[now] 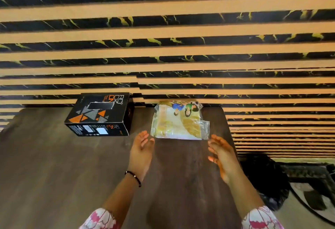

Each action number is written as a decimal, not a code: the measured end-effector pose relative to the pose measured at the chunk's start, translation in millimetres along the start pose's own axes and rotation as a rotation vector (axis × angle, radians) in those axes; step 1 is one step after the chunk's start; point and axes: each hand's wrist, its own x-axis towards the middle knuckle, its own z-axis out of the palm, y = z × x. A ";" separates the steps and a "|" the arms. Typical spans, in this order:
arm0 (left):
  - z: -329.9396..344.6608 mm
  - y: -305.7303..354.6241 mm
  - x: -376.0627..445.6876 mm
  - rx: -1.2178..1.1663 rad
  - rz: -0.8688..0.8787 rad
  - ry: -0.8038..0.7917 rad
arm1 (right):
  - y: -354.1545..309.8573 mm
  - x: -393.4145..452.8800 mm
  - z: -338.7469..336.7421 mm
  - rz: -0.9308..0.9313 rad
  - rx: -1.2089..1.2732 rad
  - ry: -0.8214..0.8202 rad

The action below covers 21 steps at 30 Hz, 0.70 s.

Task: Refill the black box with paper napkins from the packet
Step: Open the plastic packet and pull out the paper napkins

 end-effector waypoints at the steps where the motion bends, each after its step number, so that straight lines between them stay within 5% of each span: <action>1: 2.6 -1.9 8.1 0.003 -0.007 0.000 | 1.0 7.5 2.1 -0.009 0.020 0.028; 21: 5.6 -26.8 8.4 0.045 0.071 -0.120 | 39.6 6.2 12.2 -0.161 -0.063 -0.052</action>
